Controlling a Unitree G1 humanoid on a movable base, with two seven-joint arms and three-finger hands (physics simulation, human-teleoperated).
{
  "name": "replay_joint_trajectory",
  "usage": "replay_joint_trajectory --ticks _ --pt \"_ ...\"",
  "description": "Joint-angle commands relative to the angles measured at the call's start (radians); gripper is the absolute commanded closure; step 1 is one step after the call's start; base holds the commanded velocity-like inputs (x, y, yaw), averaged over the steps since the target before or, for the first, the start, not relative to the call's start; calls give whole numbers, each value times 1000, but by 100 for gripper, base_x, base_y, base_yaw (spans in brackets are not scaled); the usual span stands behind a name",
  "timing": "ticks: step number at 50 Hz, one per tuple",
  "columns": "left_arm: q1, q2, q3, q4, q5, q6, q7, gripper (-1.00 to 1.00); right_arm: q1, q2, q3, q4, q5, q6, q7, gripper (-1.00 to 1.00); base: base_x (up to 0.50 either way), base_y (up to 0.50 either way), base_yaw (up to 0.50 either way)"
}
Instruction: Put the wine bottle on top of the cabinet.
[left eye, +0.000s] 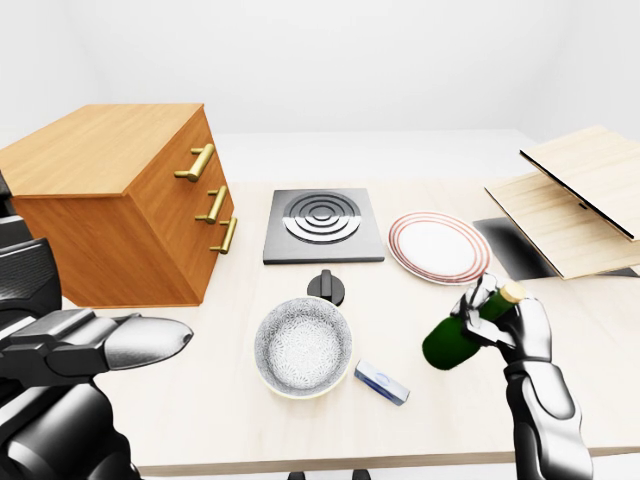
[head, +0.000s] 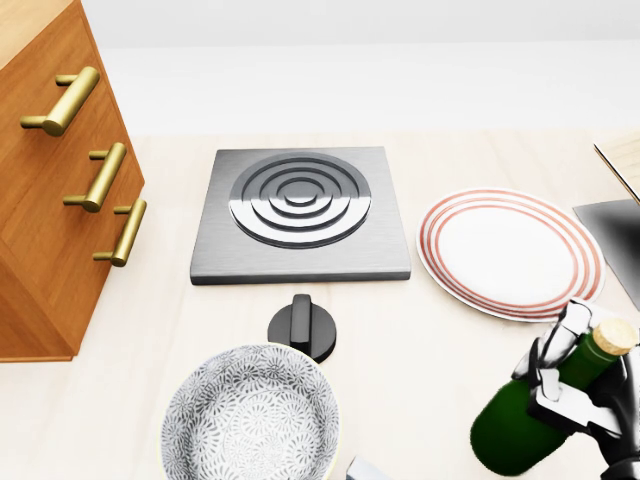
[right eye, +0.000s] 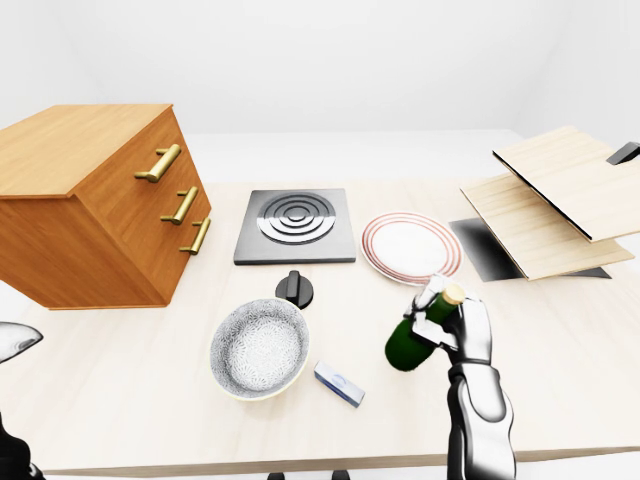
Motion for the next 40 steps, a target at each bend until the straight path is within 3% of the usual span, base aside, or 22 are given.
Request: replay_joint_trajectory --ticks 1,10,20,23,26,29,31,35,38,40 --pt "2 3 16 5 -10 0 -2 -100 7 4 16 -15 -2 0 -29 100 0 0 0" --pt "4 3 8 10 -6 0 -1 -100 33 20 13 -167 -9 0 -28 100 0 0 0" --pt "3 6 15 2 -21 0 7 -100 45 52 5 -541 -57 0 0 100 0 0 0" --pt "-55 39 57 -20 -95 0 58 -100 28 52 6 -600 -69 0 8 100 0 0 0" --pt "-1 25 28 -5 -59 0 31 -100 -1 45 6 -645 -76 0 10 100 0 0 0" --pt "-7 26 31 -3 -61 0 32 -100 -36 34 8 -686 -77 0 5 100 0 0 0" --pt "-63 52 61 -16 -119 0 75 -100 -51 29 6 -705 -74 0 2 100 0 0 0" --pt "-17 42 25 -6 -87 0 61 -100 -72 20 16 -726 -78 0 -4 100 0 0 0" --pt "-70 61 51 -17 -138 0 101 -100 -79 18 12 -728 -73 0 -5 100 0 0 0" --pt "-52 61 33 -16 -127 0 99 -100 -94 12 9 -746 -68 0 -9 100 0 0 0"
